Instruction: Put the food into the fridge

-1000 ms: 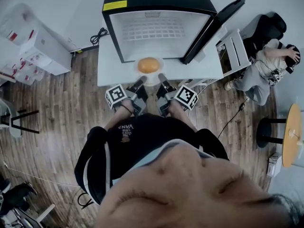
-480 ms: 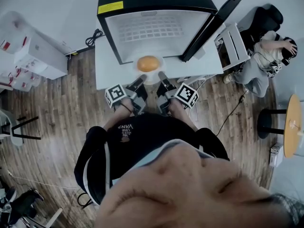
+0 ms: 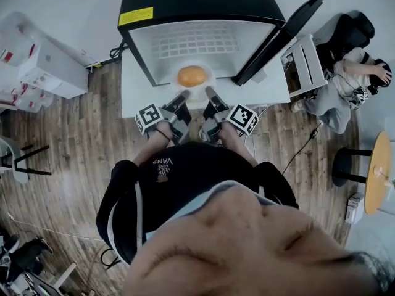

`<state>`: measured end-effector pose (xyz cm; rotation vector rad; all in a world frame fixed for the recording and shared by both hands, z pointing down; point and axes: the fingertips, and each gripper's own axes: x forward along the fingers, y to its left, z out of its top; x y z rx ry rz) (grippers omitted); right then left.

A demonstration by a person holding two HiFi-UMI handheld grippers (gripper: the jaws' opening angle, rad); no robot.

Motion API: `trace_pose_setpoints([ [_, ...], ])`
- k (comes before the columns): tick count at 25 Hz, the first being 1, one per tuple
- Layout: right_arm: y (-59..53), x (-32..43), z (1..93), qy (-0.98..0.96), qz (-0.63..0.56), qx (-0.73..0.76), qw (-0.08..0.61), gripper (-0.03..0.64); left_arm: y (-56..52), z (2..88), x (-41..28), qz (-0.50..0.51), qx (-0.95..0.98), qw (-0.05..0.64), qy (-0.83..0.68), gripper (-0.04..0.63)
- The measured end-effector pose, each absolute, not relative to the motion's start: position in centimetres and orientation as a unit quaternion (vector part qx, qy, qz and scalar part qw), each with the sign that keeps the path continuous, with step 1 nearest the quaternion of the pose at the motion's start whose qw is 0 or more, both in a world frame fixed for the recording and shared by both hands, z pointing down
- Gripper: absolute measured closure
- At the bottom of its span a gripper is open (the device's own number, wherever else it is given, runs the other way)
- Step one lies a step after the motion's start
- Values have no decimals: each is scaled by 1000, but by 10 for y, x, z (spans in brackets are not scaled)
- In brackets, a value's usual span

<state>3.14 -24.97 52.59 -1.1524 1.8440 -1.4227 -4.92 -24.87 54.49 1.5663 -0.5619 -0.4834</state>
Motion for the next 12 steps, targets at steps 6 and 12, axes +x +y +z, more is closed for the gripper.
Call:
trace_pose_setpoints([
  [6, -274, 41, 521, 692, -527, -416, 267, 595, -271, 538, -39, -226, 691, 639, -252, 563],
  [12, -296, 49, 517, 697, -527, -407, 265, 595, -292, 535, -32, -234, 687, 638, -257, 563],
])
